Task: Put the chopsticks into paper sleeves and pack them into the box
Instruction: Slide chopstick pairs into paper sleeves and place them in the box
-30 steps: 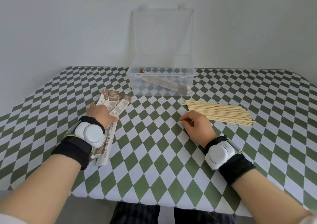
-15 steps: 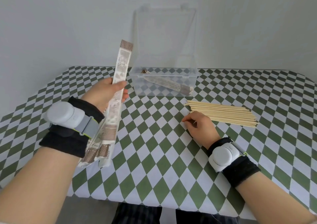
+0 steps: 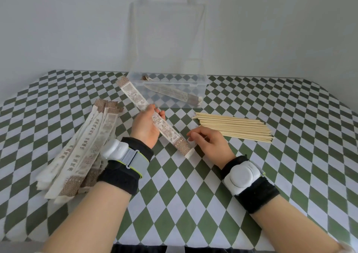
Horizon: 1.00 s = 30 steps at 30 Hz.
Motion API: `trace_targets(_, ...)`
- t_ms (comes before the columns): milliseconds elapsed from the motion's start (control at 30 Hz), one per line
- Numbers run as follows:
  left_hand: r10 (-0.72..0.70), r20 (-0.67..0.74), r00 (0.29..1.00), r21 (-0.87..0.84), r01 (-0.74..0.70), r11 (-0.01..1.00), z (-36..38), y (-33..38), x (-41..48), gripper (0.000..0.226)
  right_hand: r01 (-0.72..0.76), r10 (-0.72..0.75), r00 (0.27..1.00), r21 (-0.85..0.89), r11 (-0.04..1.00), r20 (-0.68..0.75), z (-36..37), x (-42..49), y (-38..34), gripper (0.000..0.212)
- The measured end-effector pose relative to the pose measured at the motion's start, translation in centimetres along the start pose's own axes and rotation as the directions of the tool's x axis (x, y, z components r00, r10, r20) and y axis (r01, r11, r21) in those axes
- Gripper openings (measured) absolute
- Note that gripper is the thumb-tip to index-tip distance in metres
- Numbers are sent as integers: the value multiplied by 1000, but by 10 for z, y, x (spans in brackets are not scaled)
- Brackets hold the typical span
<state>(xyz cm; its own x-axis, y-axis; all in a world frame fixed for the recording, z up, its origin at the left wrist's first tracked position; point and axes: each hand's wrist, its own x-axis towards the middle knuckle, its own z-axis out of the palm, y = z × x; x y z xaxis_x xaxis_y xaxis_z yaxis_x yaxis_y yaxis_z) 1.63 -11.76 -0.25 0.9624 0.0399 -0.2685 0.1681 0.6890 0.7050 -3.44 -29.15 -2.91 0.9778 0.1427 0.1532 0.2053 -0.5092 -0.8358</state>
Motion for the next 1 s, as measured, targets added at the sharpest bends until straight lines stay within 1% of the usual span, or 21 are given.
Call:
trace_targets(100,-14,37,999,-22,15,1000,-6,-17,3,17,-1,-5,994,56,998,105,-3,-2,-2,11)
trace_targets(133,-9,51,999,-27,11,1000,-7,-18,4,17,-3,-4,992,55,998,126,-3,-1,-1,9)
trace_targets(200,0,68,998,-60,4,998,-8,-17,7,17,-12,7,988,29,1000,153,-3,0,1,12)
trace_targets(300,9,86,996,-135,2,991,-10,-15,10,20,-16,12,989,30,999,146,-2,0,2,18)
trace_targets(400,31,87,996,-201,-12,980,-11,-15,13,23,-12,7,991,41,999,131,-2,1,3,18)
trace_targets(533,24,77,997,-254,-4,967,-15,-15,16,23,-36,31,993,38,999,116,-1,2,5,18)
trace_targets(600,28,76,997,-244,-8,970,-15,-15,17,22,-35,32,994,26,999,104,-1,2,6,17)
trace_targets(700,-8,161,987,-158,34,987,-11,-16,10,16,-17,15,999,38,999,45,-1,1,6,16)
trace_targets(800,-156,263,952,-14,165,986,-6,-24,0,18,-11,13,999,58,998,-37,-2,2,8,15)
trace_targets(867,-210,310,927,53,203,978,-3,-29,-5,18,0,1,999,34,999,-49,-2,2,7,15)
trace_targets(933,-205,312,928,53,198,979,-1,-29,-6,17,16,-16,997,-2,1000,-75,-2,2,7,15)
trace_targets(1000,-176,279,944,-9,186,982,-2,-26,-3,17,22,-38,988,-108,994,-148,-6,3,8,15)
